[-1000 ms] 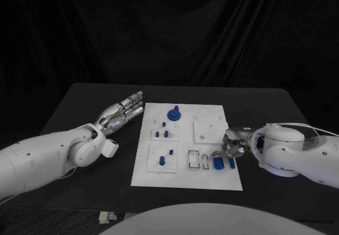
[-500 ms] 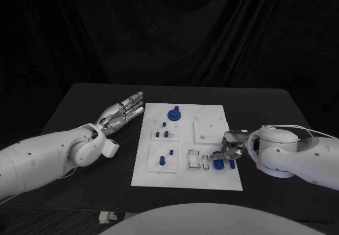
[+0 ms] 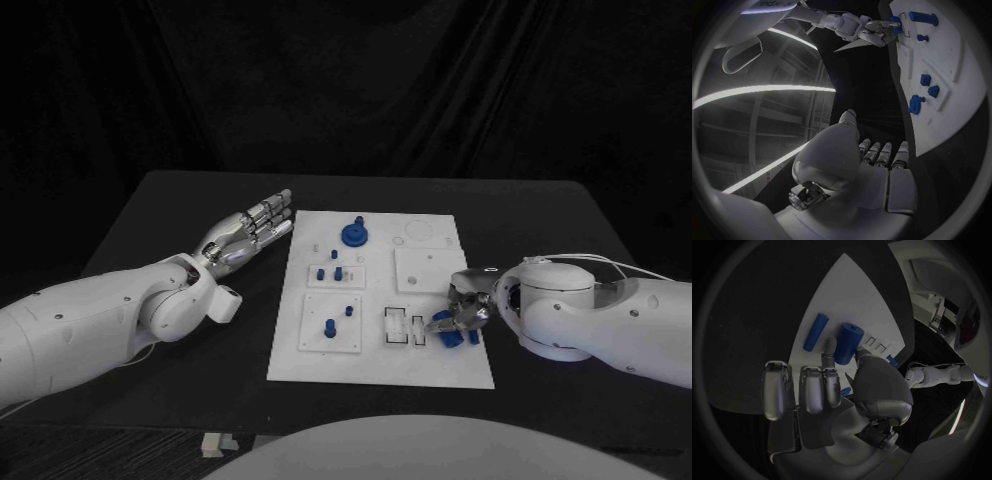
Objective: Assemble the parts on the task board
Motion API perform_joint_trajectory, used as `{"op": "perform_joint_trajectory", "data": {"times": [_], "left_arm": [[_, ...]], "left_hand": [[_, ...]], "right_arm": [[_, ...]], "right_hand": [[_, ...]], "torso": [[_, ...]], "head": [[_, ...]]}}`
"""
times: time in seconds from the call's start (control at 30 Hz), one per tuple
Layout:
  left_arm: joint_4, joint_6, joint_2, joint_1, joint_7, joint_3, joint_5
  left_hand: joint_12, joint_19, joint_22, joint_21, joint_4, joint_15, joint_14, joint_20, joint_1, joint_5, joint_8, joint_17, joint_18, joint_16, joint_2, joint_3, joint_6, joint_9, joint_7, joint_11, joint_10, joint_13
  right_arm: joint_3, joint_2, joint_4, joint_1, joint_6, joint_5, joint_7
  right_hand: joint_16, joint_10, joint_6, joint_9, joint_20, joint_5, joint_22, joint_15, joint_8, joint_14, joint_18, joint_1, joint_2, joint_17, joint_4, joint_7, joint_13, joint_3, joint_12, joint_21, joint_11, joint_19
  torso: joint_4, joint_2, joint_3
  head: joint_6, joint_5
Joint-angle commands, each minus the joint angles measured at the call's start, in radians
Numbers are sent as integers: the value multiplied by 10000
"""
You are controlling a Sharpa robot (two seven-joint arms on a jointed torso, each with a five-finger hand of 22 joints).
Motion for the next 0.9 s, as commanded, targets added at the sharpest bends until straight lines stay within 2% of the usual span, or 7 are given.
{"op": "perform_joint_trajectory", "data": {"times": [0.03, 0.1, 0.23, 0.33, 0.5, 0.7, 0.9], "left_arm": [[13, 144, 21, -16, 58, 10, 57], [12, 151, 20, -19, 43, 10, 57], [14, 160, 19, -24, 23, 10, 57], [14, 166, 18, -28, 11, 10, 57], [15, 178, 14, -35, -2, 10, 57], [7, 178, 22, -39, -24, 10, 57], [-3, 177, 22, -41, -45, 10, 57]], "left_hand": [[-34, 7, 14, -2, -39, 83, 33, 78, 92, 41, 47, -11, 95, -66, 5, 29, 7, 15, 91, 33, 20, -13], [-34, 8, 15, -1, -47, 101, 33, 84, 96, 58, 50, -11, 95, -66, 10, 38, 20, 17, 127, 24, 20, -13], [-34, 10, 18, 1, -71, 128, 33, 97, 114, 123, 52, -11, 94, -66, 18, 58, 31, 19, 187, 6, 20, -13], [-34, 10, 18, 1, -81, 136, 33, 102, 121, 145, 53, -11, 94, -66, 19, 66, 39, 20, 205, 1, 20, -13], [-34, 13, 20, 3, -101, 148, 33, 109, 134, 188, 54, -11, 93, -66, 24, 81, 43, 21, 241, -12, 20, -13], [-34, 15, 23, 5, -120, 166, 33, 117, 146, 233, 57, -11, 93, -66, 31, 97, 59, 23, 274, -21, 20, -13], [-34, 15, 23, 5, -126, 173, 33, 122, 150, 246, 58, -11, 93, -66, 31, 102, 64, 24, 288, -26, 20, -13]], "right_arm": [[-3, 14, -13, -44, 391, -14, -256], [-3, 24, -18, -50, 353, -14, -234], [-3, 25, -11, -59, 79, -14, -113], [-3, 8, 27, -64, -350, -13, 46], [0, -72, 179, -65, -1007, 78, 203], [9, -318, 534, 94, -1751, 1274, 342], [11, -435, 750, 530, -2019, 3008, 286]], "right_hand": [[-47, 1053, -326, 1119, -58, 604, 2237, -76, 441, 904, -17, 249, 42, 1945, -87, -47, 2634, 58, 25, -60, -128, 523], [-67, 1053, -502, 1654, -67, 1332, 2237, -94, 649, 895, -18, 505, 81, 1896, -290, -78, 2634, 149, 25, -63, -158, 524], [-69, 1053, -730, 2196, -94, 2790, 2247, -124, 767, 893, -25, 837, 183, 1883, -582, -130, 2634, 434, 25, -36, -204, 539], [-54, 1053, -807, 2444, -134, 4442, 2263, -163, 713, 898, -36, 984, 155, 1906, -729, -177, 2634, 868, 25, 7, -249, 560], [-61, 1053, -773, 2570, -157, 5686, 2265, -189, 610, 894, -38, 962, 48, 1882, -780, -206, 2634, 1372, 25, 12, -273, 561], [-78, 1053, -700, 2652, -165, 6436, 2260, -193, 490, 885, -34, 933, -29, 1835, -845, -215, 2634, 1927, 25, -1, -291, 554], [-104, 1053, -713, 2671, -157, 6244, 2238, -180, 427, 873, -20, 789, -47, 1776, -802, -187, 2634, 2009, 25, -60, -292, 525]], "torso": [[-16, 3, -3], [-16, 5, -2], [-6, 12, 1], [-2, 8, 3], [-1, 6, 2], [3, 11, -3], [-5, 4, -4]], "head": [[0, 18], [0, 26], [0, 19], [0, 27], [0, 37], [0, 44], [0, 83]]}}
